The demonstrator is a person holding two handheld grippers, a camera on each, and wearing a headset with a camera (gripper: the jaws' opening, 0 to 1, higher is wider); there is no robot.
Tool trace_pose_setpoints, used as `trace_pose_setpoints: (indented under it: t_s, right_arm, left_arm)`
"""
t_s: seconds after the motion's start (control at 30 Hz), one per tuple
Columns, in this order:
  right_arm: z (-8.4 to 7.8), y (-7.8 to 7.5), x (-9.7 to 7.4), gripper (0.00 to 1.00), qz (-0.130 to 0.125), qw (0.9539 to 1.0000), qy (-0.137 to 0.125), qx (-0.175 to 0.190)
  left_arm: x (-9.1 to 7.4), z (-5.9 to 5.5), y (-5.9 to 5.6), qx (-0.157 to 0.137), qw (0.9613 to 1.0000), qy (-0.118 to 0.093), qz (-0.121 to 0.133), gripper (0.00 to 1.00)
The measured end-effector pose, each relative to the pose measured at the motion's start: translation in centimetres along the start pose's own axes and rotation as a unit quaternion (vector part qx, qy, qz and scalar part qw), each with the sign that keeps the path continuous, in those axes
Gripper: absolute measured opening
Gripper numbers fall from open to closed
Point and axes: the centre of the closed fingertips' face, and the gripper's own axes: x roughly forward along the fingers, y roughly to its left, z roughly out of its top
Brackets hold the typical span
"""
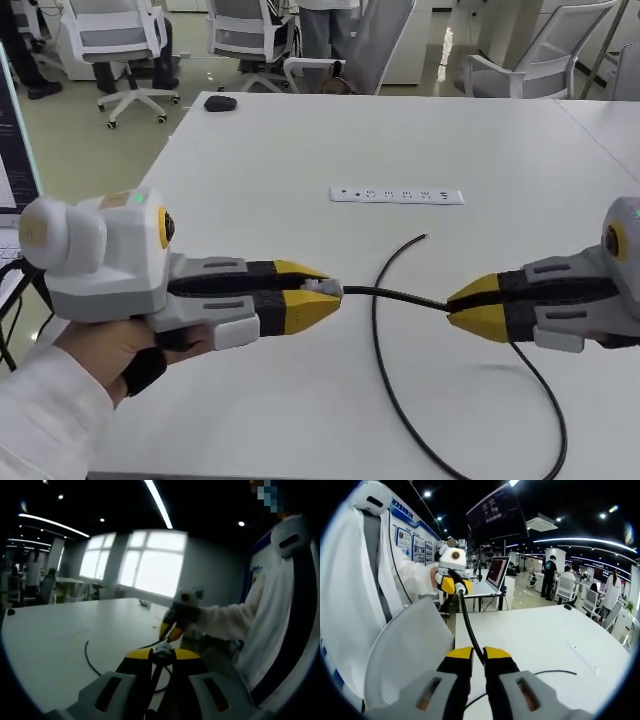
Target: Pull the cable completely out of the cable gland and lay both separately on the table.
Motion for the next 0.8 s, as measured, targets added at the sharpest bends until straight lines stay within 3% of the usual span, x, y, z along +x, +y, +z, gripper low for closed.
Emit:
trace_pose_setpoints:
  t_s: [0.2, 0.4, 0.67, 0.8]
  right_arm:
    - [-0.1, -0.3, 0.0, 0.11, -0.009, 1.0, 0.002, -0.001]
    - [1.6, -0.1, 0.7, 0.2, -0.012, 0.9997, -0.003, -0.023]
    - [5.3, 1.7, 3.1, 0.22, 0.027, 0.9969, -0.024, -0.07]
    - [6.2, 2.4, 4.0, 0.21, 0.044, 0.9953, -0.029, -0.082]
  left_arm:
    - [0.1, 0.2, -0.4, 0.004, 1.0, 0.0, -0.004, 0.16]
    - [0.2, 0.2, -0.4, 0.006, 1.0, 0.003, -0.006, 0.16]
    - [1.2, 0.1, -0.9, 0.006, 0.9998, 0.007, -0.018, 0.16]
    - [1.6, 0.1, -1.3, 0.007, 0.9997, 0.008, -0.024, 0.16]
